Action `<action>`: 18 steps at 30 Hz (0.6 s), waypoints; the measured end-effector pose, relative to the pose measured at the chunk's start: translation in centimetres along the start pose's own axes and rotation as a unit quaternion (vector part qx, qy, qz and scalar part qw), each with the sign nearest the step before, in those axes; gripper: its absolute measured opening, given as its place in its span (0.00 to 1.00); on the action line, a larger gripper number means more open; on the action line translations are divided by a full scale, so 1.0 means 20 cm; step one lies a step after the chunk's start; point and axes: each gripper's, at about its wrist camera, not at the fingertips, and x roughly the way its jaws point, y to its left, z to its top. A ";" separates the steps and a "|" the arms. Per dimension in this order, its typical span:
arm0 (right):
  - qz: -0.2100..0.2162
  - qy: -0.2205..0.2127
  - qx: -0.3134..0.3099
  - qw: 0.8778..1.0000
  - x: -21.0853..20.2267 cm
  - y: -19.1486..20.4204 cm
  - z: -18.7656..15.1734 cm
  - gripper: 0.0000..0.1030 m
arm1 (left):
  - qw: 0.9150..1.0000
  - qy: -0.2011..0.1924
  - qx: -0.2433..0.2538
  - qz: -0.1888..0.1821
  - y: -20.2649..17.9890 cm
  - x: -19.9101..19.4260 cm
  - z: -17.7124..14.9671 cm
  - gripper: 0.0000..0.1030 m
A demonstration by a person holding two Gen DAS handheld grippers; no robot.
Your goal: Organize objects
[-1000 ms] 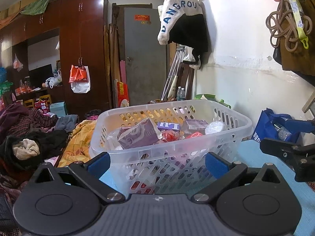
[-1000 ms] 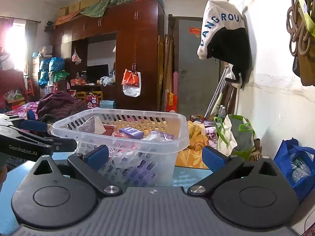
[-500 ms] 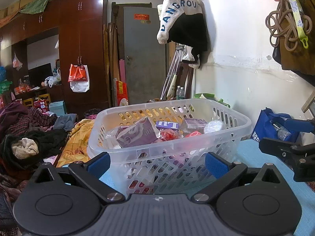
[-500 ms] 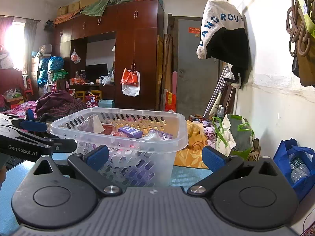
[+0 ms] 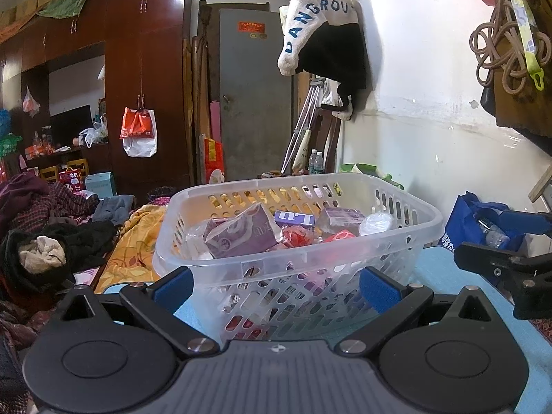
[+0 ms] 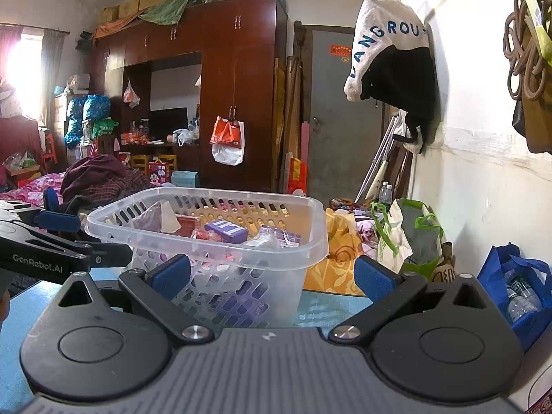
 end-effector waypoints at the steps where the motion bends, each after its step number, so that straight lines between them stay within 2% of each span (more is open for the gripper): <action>1: 0.000 0.000 -0.001 1.000 0.00 0.00 0.00 1.00 | 1.000 0.000 -0.001 0.000 0.00 0.00 0.00 1.00; 18: -0.008 0.005 0.003 1.000 0.01 -0.02 0.02 1.00 | 1.000 -0.003 0.000 -0.002 -0.01 -0.02 0.03 1.00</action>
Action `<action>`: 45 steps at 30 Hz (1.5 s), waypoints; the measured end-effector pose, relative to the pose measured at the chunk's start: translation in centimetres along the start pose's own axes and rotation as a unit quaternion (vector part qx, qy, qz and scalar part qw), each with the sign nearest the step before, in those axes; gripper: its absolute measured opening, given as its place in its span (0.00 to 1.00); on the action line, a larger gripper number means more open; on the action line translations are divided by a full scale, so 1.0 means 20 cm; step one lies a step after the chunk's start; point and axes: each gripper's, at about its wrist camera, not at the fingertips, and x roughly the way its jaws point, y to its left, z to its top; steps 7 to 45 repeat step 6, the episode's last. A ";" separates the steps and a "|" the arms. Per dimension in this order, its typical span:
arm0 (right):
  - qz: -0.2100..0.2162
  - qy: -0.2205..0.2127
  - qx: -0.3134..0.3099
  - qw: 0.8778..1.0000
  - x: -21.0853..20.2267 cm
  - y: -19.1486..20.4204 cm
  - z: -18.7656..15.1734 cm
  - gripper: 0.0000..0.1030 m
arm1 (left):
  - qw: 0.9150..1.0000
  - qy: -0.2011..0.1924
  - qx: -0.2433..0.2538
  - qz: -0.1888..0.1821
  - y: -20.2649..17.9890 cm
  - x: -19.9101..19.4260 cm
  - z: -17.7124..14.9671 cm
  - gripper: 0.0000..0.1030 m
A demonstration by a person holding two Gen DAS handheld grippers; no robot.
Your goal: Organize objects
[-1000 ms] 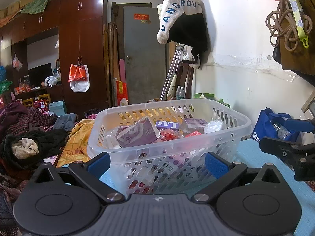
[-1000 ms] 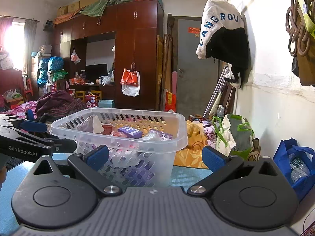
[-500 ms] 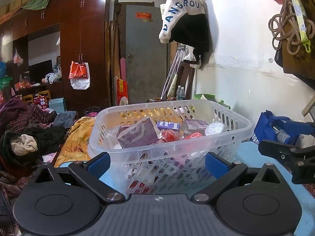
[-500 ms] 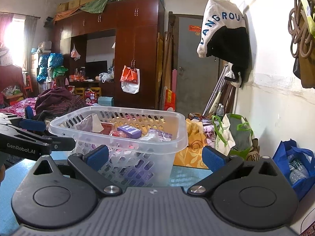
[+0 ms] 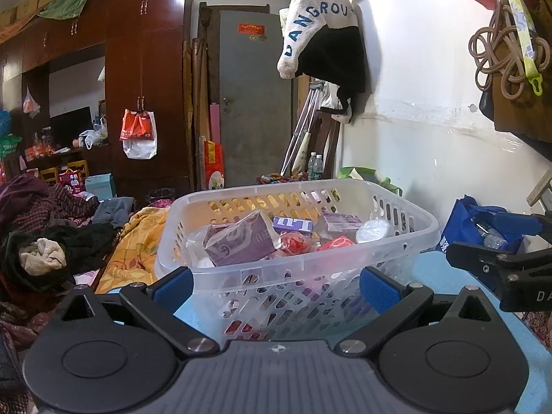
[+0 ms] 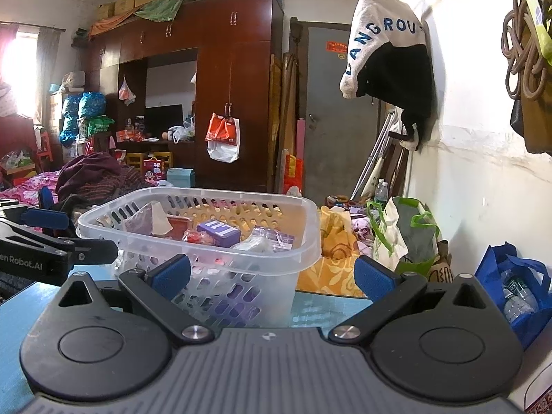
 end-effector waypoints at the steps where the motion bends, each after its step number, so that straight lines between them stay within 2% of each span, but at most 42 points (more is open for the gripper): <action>1: 0.000 0.000 0.000 1.000 0.00 0.00 0.00 1.00 | 1.000 -0.001 0.001 0.000 0.00 0.00 0.00 1.00; 45: -0.001 -0.001 -0.001 1.000 0.00 0.00 0.00 1.00 | 1.000 -0.006 0.000 0.006 0.00 -0.01 0.00 1.00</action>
